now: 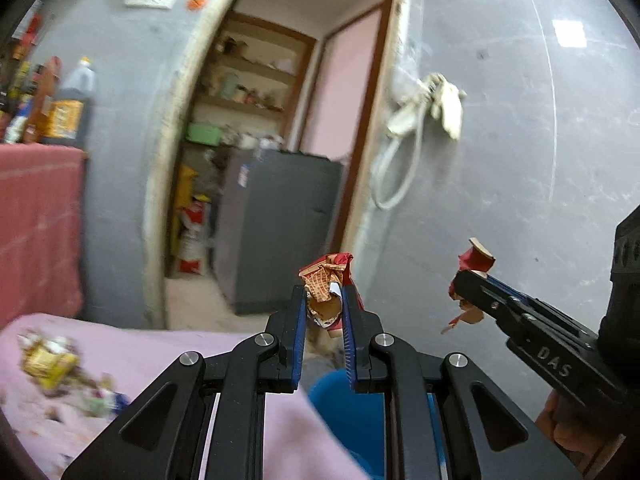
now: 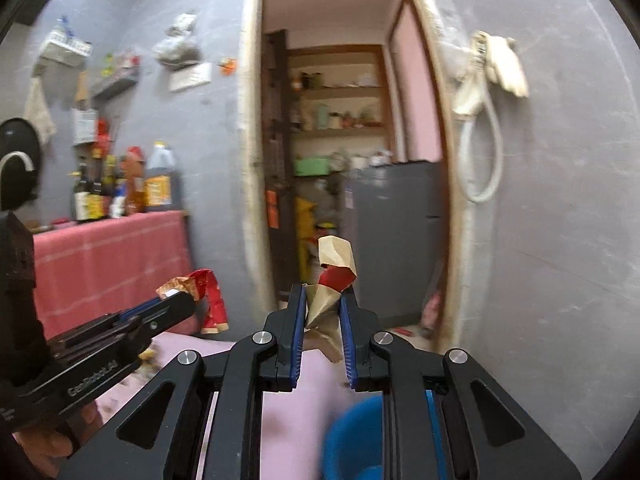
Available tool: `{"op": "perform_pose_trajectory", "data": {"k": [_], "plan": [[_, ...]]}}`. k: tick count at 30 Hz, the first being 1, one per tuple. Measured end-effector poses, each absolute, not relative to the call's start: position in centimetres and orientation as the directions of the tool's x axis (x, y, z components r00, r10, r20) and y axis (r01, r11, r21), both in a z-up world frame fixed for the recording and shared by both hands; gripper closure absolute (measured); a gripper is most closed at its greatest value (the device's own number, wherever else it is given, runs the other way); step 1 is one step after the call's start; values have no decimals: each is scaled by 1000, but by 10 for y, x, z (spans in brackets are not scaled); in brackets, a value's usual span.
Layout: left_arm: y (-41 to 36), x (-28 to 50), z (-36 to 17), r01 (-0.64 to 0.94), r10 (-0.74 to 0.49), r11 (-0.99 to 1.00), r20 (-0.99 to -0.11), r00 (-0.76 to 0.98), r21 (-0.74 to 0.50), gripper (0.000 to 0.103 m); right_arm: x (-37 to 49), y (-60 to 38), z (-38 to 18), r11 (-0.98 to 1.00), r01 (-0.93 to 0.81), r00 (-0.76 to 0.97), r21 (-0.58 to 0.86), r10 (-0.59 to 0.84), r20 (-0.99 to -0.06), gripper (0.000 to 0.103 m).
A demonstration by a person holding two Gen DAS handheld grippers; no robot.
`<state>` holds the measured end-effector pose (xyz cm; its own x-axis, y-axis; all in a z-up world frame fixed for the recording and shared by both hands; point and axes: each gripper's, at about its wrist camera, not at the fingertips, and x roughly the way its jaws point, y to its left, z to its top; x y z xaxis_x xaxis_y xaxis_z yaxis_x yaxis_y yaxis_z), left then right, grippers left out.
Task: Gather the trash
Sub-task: 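Carry both items over the blue bucket and open both grippers, then return both tools to the table and grasp the blue bag with the right gripper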
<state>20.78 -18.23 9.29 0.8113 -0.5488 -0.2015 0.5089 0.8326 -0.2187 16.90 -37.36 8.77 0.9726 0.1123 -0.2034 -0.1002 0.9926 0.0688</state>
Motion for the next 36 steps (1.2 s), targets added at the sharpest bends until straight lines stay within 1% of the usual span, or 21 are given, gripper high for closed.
{"op": "perform_pose_trajectory", "data": {"k": [5, 12, 16, 17, 18, 19, 23, 25, 27, 29, 32, 33, 34, 35, 36], "plan": [[-228, 227, 79, 551, -598, 802, -296, 745, -233, 89, 180, -417, 61, 993, -10, 957, 114, 43, -287, 86], [-270, 247, 54, 576, -620, 780, -426, 659, -244, 89, 186, -449, 27, 984, 58, 924, 170, 12, -382, 85], [-289, 259, 36, 574, -618, 776, -502, 606, -262, 84, 193, -461, 12, 977, 85, 903, 196, 7, -429, 84], [-293, 263, 32, 572, -615, 776, -520, 593, -265, 83, 194, -462, 10, 975, 90, 899, 201, 7, -438, 80], [-295, 264, 29, 571, -612, 777, -533, 584, -266, 77, 195, -465, 7, 973, 95, 895, 211, 10, -446, 73], [-297, 266, 25, 565, -606, 780, -546, 578, -269, 74, 197, -467, 6, 971, 97, 893, 220, 13, -450, 71], [-290, 267, 22, 551, -603, 786, -547, 581, -280, 73, 193, -469, 6, 968, 102, 894, 229, 12, -449, 71], [-283, 266, 25, 541, -597, 792, -538, 594, -282, 66, 190, -467, 10, 968, 99, 900, 231, 11, -436, 69], [-272, 264, 31, 525, -592, 800, -518, 617, -290, 60, 188, -464, 14, 969, 92, 907, 228, 13, -420, 63], [-261, 264, 38, 510, -583, 810, -499, 641, -291, 55, 188, -460, 19, 970, 84, 914, 228, 16, -405, 58], [-238, 261, 49, 475, -553, 832, -475, 684, -286, 45, 188, -451, 29, 972, 63, 925, 225, 28, -379, 52], [-232, 261, 52, 465, -547, 837, -470, 693, -289, 38, 187, -447, 34, 973, 51, 930, 224, 36, -366, 49], [-222, 260, 56, 450, -537, 844, -460, 707, -293, 27, 187, -444, 37, 974, 43, 933, 224, 41, -357, 46], [-211, 259, 60, 433, -525, 851, -444, 726, -298, 22, 186, -439, 41, 974, 30, 937, 225, 51, -344, 36], [-202, 257, 64, 419, -512, 858, -429, 744, -298, 13, 185, -436, 44, 973, 21, 941, 228, 58, -334, 28]]}}
